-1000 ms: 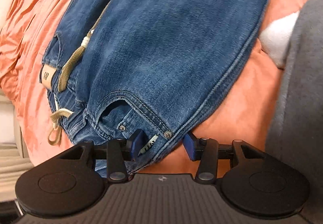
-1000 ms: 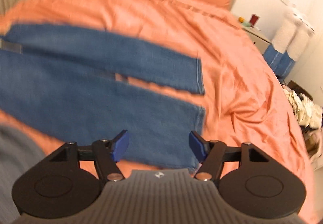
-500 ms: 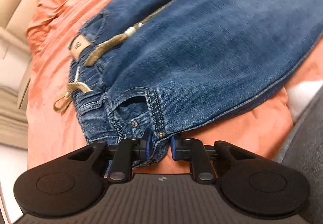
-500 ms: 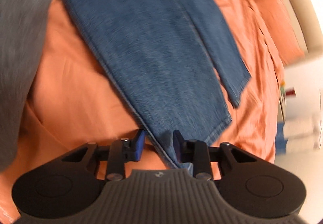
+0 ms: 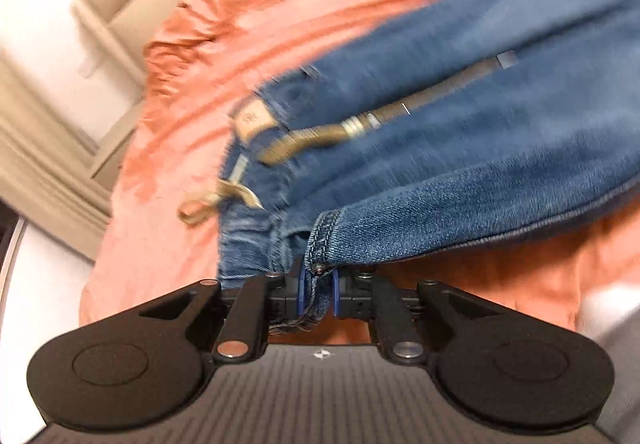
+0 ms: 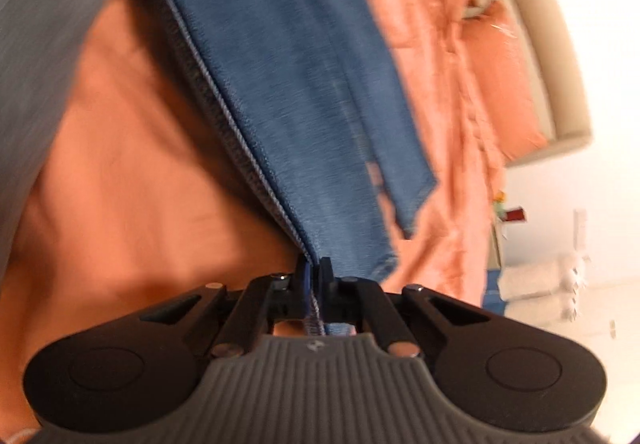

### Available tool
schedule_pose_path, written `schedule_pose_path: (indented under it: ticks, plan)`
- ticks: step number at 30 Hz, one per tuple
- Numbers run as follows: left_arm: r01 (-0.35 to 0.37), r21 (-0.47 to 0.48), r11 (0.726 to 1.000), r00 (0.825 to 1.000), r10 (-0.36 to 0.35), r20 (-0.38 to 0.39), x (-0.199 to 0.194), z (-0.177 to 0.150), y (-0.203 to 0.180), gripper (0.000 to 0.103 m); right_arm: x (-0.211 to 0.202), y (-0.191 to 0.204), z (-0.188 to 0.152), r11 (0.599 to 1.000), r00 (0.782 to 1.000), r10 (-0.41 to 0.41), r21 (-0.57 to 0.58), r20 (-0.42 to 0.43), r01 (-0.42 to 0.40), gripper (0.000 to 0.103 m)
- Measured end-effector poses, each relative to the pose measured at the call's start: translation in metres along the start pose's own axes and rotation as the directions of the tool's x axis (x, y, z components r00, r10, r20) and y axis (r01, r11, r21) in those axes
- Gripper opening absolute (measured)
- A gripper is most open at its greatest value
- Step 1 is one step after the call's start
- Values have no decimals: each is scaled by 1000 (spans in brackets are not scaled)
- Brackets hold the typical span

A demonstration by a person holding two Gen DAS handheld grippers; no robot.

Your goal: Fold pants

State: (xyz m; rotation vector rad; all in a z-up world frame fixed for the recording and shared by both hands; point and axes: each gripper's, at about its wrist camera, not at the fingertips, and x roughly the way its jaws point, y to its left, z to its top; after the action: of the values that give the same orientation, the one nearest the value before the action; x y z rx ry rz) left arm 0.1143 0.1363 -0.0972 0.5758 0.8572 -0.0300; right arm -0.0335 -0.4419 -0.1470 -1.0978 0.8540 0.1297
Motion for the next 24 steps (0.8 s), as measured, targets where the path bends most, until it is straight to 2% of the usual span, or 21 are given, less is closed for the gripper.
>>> schedule_pose_path:
  ticks: [5, 8, 12, 18, 24]
  plan:
    - [-45, -75, 996, 996, 50, 68, -23, 35, 21, 13, -11, -34, 22, 993, 997, -78, 89, 9, 76, 0]
    - [-59, -116, 992, 995, 68, 74, -28, 65, 35, 13, -4, -66, 37, 984, 996, -91, 155, -5, 90, 0]
    - [-72, -153, 986, 995, 81, 56, -15, 108, 50, 13, 15, -110, 62, 969, 995, -102, 223, -23, 105, 0]
    - [-73, -162, 984, 997, 72, -13, 41, 165, 64, 13, 72, -164, 101, 956, 996, -69, 283, -52, 81, 0]
    - [-60, -145, 988, 993, 44, -113, 127, 205, 62, 13, 167, -189, 146, 955, 995, 6, 296, -104, 25, 0]
